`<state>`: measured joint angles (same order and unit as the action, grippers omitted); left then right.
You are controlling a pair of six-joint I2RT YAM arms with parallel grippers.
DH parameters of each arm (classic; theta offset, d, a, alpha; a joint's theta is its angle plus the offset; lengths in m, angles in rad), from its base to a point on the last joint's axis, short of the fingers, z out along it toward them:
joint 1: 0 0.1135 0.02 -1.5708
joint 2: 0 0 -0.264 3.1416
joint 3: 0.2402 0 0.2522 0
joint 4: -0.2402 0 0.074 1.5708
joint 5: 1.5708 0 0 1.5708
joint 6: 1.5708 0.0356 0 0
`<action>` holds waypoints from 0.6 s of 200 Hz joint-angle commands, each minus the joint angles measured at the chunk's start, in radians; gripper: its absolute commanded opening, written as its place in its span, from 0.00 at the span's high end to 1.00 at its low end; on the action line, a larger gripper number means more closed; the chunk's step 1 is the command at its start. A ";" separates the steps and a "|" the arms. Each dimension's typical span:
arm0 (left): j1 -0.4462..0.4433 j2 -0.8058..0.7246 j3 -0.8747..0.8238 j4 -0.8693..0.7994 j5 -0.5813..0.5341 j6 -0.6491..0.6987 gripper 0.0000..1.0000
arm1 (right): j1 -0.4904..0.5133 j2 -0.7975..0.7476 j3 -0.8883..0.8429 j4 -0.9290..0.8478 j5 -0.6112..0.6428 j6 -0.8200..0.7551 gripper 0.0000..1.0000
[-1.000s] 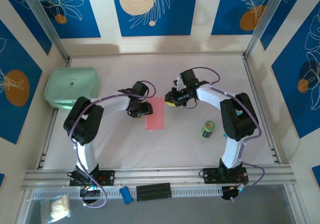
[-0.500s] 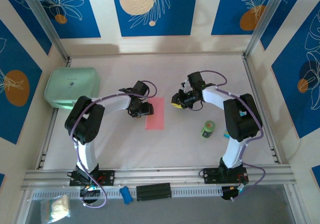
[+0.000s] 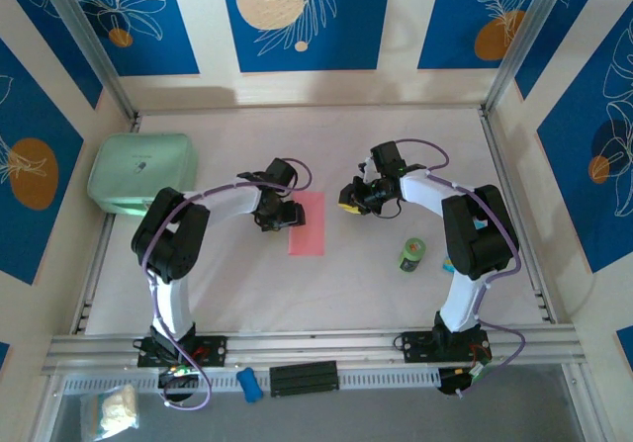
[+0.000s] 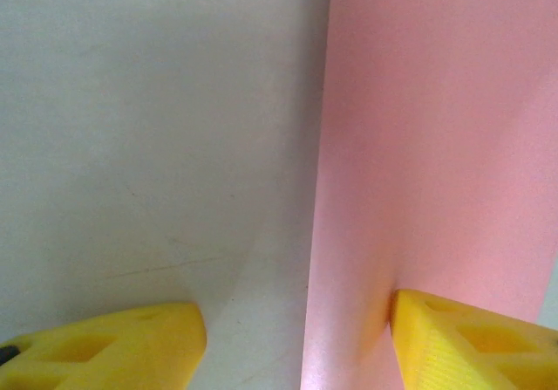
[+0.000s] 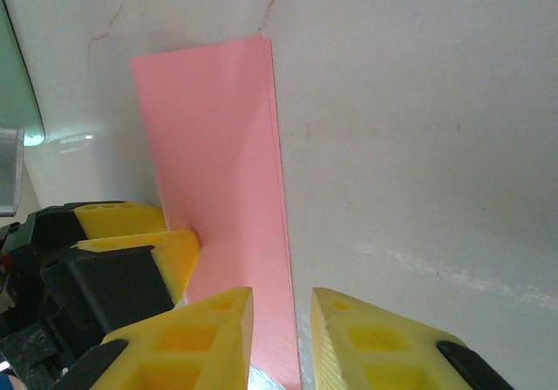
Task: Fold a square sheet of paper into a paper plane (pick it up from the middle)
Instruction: Hold the square sheet of paper at the center of the table.
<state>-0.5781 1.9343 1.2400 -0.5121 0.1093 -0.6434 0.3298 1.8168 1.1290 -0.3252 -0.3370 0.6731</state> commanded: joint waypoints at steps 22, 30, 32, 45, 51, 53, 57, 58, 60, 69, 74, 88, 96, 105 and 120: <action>-0.031 0.144 -0.045 -0.005 0.038 0.054 0.34 | 0.012 0.018 0.021 -0.013 -0.014 -0.011 0.76; -0.030 0.149 -0.042 -0.008 0.036 0.056 0.34 | 0.014 0.021 0.023 -0.014 -0.014 -0.010 0.76; -0.030 0.150 -0.041 -0.009 0.035 0.057 0.35 | 0.015 0.020 0.023 -0.013 -0.015 -0.010 0.76; -0.030 0.155 -0.037 -0.012 0.035 0.057 0.35 | 0.018 0.022 0.026 -0.014 -0.014 -0.010 0.76; -0.030 0.156 -0.035 -0.012 0.033 0.055 0.34 | 0.020 0.023 0.026 -0.015 -0.014 -0.010 0.76; -0.031 0.157 -0.035 -0.012 0.032 0.054 0.34 | 0.021 0.023 0.027 -0.015 -0.014 -0.010 0.76; -0.031 0.158 -0.035 -0.011 0.030 0.052 0.34 | 0.022 0.024 0.027 -0.015 -0.015 -0.010 0.76; -0.031 0.158 -0.035 -0.011 0.030 0.051 0.34 | 0.022 0.024 0.028 -0.015 -0.014 -0.009 0.76; -0.031 0.158 -0.036 -0.012 0.030 0.050 0.34 | 0.022 0.024 0.029 -0.015 -0.015 -0.010 0.76; -0.031 0.160 -0.035 -0.010 0.026 0.046 0.34 | 0.025 0.025 0.029 -0.016 -0.016 -0.010 0.76; -0.031 0.161 -0.034 -0.009 0.022 0.042 0.34 | 0.027 0.025 0.029 -0.015 -0.016 -0.010 0.76; -0.031 0.161 -0.034 -0.012 0.008 0.028 0.34 | 0.033 0.029 0.032 -0.015 -0.021 -0.010 0.77; -0.030 0.160 -0.037 -0.013 -0.001 0.018 0.35 | 0.039 0.030 0.033 -0.015 -0.022 -0.009 0.77; -0.031 0.158 -0.039 -0.010 -0.008 0.006 0.35 | 0.042 0.032 0.035 -0.015 -0.022 -0.008 0.77; -0.030 0.159 -0.041 -0.007 -0.013 -0.007 0.35 | 0.051 0.039 0.037 -0.014 -0.025 -0.007 0.77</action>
<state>-0.5850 1.9591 1.2659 -0.5442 0.0910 -0.6273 0.3653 1.8351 1.1351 -0.3264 -0.3405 0.6735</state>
